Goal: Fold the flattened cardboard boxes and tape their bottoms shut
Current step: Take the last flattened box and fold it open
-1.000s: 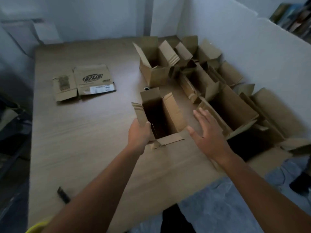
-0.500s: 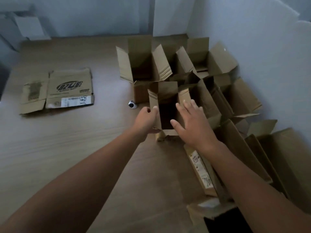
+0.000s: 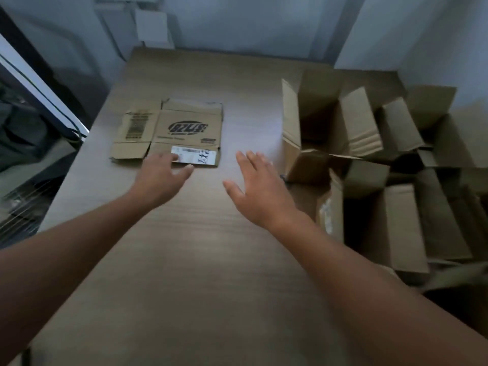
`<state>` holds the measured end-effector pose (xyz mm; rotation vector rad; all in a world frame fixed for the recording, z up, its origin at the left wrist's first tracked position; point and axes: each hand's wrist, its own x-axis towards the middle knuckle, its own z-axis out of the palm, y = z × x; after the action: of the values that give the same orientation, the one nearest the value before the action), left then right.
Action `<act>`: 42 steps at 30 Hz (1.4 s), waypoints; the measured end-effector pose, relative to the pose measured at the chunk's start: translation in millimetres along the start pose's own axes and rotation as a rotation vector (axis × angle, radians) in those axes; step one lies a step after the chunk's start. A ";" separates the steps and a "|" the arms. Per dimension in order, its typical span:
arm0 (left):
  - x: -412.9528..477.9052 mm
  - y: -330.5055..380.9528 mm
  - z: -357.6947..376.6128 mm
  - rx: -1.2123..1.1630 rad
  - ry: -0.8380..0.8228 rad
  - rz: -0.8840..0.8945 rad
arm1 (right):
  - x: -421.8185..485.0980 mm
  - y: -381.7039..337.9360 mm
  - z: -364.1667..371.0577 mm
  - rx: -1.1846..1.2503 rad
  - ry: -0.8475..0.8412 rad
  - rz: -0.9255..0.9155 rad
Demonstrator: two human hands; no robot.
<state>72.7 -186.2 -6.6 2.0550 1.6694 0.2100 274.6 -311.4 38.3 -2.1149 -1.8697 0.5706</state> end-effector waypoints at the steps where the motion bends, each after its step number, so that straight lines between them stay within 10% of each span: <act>1: 15.0 -17.6 -3.9 -0.003 0.023 -0.051 | 17.4 -7.7 13.7 0.010 -0.023 0.019; 19: 189.9 -135.8 4.0 -0.298 0.066 -0.401 | 248.1 -37.5 135.8 0.576 0.330 0.697; 26: 103.6 -146.0 1.1 -0.684 0.068 -0.272 | 147.7 -43.2 114.6 0.887 0.396 0.670; 33: -84.7 -118.1 -22.2 -1.105 -0.302 -0.021 | -26.8 -76.3 98.6 1.070 0.440 0.527; 42: -279.5 -119.0 -7.5 -1.065 -0.225 0.044 | -239.0 -70.8 112.0 1.219 0.410 0.270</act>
<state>-103.1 -434.0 -4.5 1.2299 1.0028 0.6802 138.5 -545.0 -1.6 -1.4310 -0.6500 0.9167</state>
